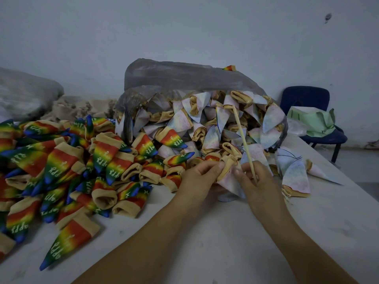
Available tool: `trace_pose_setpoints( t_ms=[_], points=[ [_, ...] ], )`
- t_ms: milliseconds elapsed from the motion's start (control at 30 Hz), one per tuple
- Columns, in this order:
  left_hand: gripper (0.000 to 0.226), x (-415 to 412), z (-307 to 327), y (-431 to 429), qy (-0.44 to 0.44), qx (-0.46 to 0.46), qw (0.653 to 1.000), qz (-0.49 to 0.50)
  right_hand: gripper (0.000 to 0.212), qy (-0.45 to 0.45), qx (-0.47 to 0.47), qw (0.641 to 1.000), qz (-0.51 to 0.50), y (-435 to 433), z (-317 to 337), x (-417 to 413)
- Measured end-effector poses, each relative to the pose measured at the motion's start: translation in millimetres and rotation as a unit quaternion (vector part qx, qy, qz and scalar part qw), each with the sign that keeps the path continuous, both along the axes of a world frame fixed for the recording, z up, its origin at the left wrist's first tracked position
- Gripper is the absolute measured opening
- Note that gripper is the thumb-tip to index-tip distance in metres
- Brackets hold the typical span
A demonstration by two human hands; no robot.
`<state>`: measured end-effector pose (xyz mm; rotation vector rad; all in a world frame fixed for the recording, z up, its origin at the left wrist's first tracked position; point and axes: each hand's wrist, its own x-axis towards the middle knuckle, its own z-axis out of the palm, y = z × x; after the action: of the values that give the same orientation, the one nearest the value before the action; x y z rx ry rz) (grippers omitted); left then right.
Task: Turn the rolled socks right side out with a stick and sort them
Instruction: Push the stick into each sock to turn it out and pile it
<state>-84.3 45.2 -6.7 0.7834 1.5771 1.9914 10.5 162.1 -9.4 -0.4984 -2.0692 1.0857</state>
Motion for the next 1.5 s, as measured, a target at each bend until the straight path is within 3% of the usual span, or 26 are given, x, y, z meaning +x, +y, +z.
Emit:
trace_pose_setpoints(
  t_ms=[133,233,333,400,500,567,633,767,933,1033,1100,1200,1500],
  points=[
    [0.016,4,1,-1,-0.011,-0.025,0.999,-0.033,0.009,-0.004,0.034,0.999,-0.016,-1,1,0],
    [0.022,4,-2,0,0.003,-0.047,0.999,-0.005,0.004,0.005,0.012,1.000,-0.025,-2,5,2],
    [0.020,3,-3,4,0.037,-0.042,0.997,0.058,0.038,0.031,-0.021,0.999,-0.037,-8,7,4],
    [0.019,4,-3,4,0.097,-0.051,0.991,0.083,0.048,0.044,-0.037,0.998,-0.026,-15,9,2],
    [0.026,12,0,4,0.198,-0.055,0.976,0.077,0.026,0.043,-0.037,0.998,0.019,-22,9,0],
    [0.028,16,1,5,0.216,-0.047,0.973,0.071,0.007,0.051,-0.022,0.998,0.020,-21,8,0],
    [0.022,15,1,5,0.171,-0.046,0.981,0.073,0.011,0.062,-0.011,0.998,0.019,-19,8,3],
    [0.015,12,2,6,-0.039,-0.004,0.999,0.026,0.015,0.091,-0.018,0.995,0.025,-18,11,3],
    [0.022,13,5,9,-0.230,0.063,0.969,-0.061,0.015,0.090,0.037,0.995,-0.011,-16,11,2],
    [0.028,13,11,6,-0.293,0.084,0.947,-0.103,0.023,0.098,0.027,0.995,-0.020,-19,10,0],
    [0.041,14,14,4,-0.308,0.081,0.942,-0.109,0.021,0.108,-0.003,0.994,-0.015,-23,11,-1],
    [0.036,13,17,4,-0.312,0.064,0.940,-0.121,0.025,0.100,-0.005,0.995,-0.014,-25,7,-3],
    [0.044,10,7,7,-0.174,0.027,0.982,-0.067,0.026,0.078,-0.114,0.990,0.018,-22,2,-2]
  ],
)
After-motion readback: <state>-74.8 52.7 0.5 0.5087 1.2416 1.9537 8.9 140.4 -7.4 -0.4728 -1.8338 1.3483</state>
